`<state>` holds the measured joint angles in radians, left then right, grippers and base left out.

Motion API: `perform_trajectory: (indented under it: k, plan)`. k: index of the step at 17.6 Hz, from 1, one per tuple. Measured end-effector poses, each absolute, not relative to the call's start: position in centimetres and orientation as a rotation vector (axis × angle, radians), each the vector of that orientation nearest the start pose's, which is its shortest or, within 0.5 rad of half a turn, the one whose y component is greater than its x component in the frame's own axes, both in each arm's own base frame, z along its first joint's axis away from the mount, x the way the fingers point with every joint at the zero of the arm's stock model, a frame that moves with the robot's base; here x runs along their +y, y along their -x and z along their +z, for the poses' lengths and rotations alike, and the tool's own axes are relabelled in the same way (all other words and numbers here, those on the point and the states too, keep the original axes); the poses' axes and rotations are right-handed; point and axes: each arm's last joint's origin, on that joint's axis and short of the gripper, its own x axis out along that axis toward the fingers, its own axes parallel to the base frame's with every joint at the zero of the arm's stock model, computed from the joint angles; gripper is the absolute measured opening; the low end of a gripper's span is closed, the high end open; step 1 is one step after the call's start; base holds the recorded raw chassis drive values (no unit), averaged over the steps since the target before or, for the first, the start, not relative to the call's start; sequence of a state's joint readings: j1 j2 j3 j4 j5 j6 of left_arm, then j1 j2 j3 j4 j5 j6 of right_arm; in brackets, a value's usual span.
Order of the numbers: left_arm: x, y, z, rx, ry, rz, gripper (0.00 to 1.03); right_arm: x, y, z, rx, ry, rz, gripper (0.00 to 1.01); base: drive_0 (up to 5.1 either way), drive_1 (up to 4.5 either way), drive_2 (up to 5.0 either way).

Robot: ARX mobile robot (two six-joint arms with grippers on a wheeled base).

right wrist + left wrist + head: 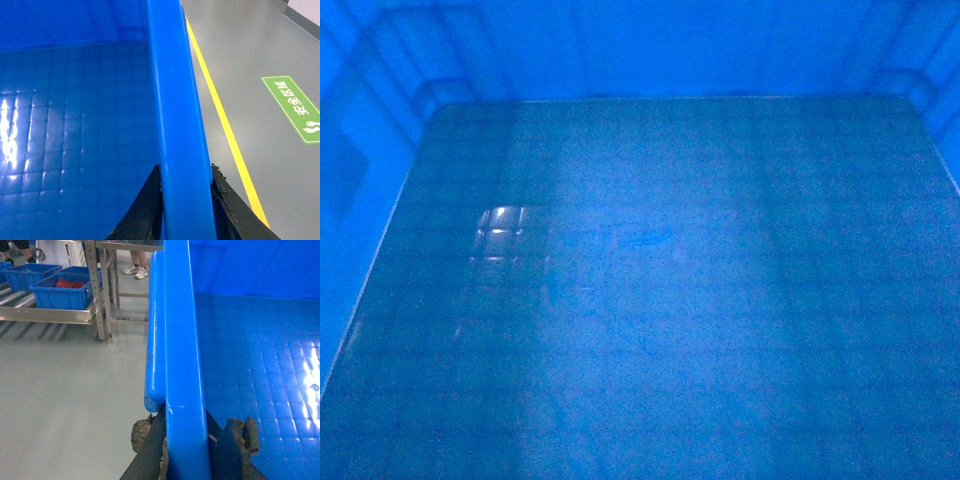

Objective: Place box next to blue box on left shelf

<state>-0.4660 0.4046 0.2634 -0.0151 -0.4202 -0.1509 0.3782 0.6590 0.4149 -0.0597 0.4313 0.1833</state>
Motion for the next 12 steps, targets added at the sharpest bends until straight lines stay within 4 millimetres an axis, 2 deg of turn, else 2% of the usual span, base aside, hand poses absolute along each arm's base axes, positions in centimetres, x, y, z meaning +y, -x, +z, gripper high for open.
perform_trajectory:
  k: [12]
  plan:
    - [-4.40,-11.37,21.77,0.144,0.084,-0.035,0.09,4.54,-14.68,23.61,0.273,-0.062,-0.077,0.18,0.1,4.28,-4.1]
